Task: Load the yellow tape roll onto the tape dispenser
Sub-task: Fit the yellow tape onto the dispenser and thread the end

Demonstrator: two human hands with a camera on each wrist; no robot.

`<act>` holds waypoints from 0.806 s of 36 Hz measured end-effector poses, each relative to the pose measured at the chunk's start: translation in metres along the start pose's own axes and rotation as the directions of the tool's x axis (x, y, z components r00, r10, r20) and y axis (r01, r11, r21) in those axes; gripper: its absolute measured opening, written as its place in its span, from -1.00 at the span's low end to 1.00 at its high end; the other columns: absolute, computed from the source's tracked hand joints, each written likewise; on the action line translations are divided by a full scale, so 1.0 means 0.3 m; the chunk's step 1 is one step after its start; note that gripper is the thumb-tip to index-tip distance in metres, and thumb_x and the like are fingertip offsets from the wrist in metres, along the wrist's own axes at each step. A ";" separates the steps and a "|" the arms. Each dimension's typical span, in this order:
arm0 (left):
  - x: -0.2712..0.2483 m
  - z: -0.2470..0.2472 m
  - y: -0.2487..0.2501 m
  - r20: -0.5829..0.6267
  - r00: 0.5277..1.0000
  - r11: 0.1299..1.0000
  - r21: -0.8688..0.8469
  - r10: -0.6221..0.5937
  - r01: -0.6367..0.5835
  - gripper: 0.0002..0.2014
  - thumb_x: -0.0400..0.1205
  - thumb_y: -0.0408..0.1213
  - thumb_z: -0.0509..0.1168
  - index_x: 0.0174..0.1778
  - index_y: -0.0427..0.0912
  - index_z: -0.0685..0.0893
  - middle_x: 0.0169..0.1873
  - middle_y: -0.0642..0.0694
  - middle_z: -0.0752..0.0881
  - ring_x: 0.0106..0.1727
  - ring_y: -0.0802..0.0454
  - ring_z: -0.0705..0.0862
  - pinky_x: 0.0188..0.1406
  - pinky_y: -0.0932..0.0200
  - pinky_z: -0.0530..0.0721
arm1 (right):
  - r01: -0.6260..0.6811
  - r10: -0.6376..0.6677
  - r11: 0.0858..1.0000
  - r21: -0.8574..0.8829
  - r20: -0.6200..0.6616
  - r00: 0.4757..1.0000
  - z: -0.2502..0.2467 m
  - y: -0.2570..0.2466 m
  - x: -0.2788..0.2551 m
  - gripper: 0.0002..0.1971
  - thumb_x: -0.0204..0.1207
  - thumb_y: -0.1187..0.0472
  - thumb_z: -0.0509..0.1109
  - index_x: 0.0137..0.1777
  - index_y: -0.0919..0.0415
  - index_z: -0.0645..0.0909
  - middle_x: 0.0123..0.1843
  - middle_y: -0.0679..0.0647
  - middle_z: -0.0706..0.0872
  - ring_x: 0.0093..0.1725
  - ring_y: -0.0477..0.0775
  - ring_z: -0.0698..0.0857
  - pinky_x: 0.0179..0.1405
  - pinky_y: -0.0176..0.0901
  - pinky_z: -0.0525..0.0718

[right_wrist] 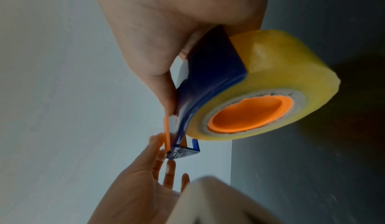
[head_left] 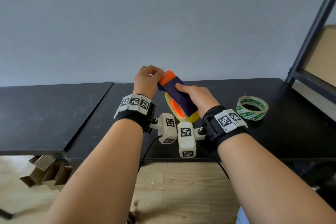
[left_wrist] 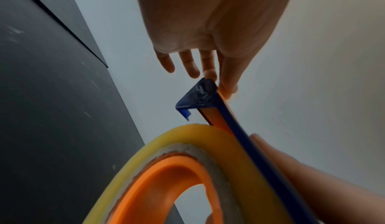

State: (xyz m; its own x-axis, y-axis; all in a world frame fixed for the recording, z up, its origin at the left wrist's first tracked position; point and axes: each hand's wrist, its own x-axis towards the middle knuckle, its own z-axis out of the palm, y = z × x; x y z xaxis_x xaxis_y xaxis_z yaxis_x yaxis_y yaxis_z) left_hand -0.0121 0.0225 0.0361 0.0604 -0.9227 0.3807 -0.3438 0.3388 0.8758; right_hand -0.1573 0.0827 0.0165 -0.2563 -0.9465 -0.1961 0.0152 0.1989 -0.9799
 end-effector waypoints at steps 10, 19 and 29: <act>-0.010 -0.007 0.005 -0.013 1.000 1.000 0.022 0.018 -0.017 -0.89 0.60 -0.32 0.34 -0.24 -0.18 0.69 -0.06 -0.14 0.69 -0.11 0.03 0.59 -0.17 0.29 0.53 | -0.013 0.012 0.998 0.060 0.022 1.000 0.003 -0.006 -0.005 -0.57 0.40 -0.01 0.59 0.16 0.28 0.72 -0.07 0.15 0.85 -0.25 0.04 0.78 -0.36 -0.20 0.63; -0.007 -0.015 0.002 -0.030 0.999 0.995 0.091 0.030 -0.027 -0.87 0.60 -0.25 0.36 -0.16 -0.21 0.77 0.02 -0.03 0.59 -0.02 0.07 0.58 -0.21 0.43 0.46 | -0.023 0.021 0.999 0.044 0.042 0.999 0.000 -0.007 -0.008 -0.59 0.41 -0.02 0.59 0.14 0.25 0.72 -0.13 0.11 0.84 -0.28 0.02 0.78 -0.39 -0.21 0.63; -0.011 -0.030 0.020 -0.143 0.968 0.972 -0.149 -0.204 0.182 -0.95 0.53 -0.21 0.46 -0.23 -0.04 0.75 0.11 -0.11 0.77 0.10 -0.02 0.70 0.19 0.07 0.66 | 0.080 -0.080 0.986 -0.149 0.004 0.997 0.011 -0.030 -0.009 -0.60 0.36 -0.05 0.61 -0.05 0.31 0.73 -0.03 0.21 0.84 -0.13 0.17 0.79 -0.09 -0.07 0.68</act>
State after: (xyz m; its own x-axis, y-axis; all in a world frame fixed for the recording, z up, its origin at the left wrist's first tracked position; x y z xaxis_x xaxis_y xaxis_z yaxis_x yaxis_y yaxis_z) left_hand -0.0060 0.0291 0.0427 0.2629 -0.9363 0.2329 -0.1839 0.1884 0.9647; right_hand -0.1535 0.0825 0.0258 -0.2532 -0.9603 -0.1169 -0.1490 0.1582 -0.9761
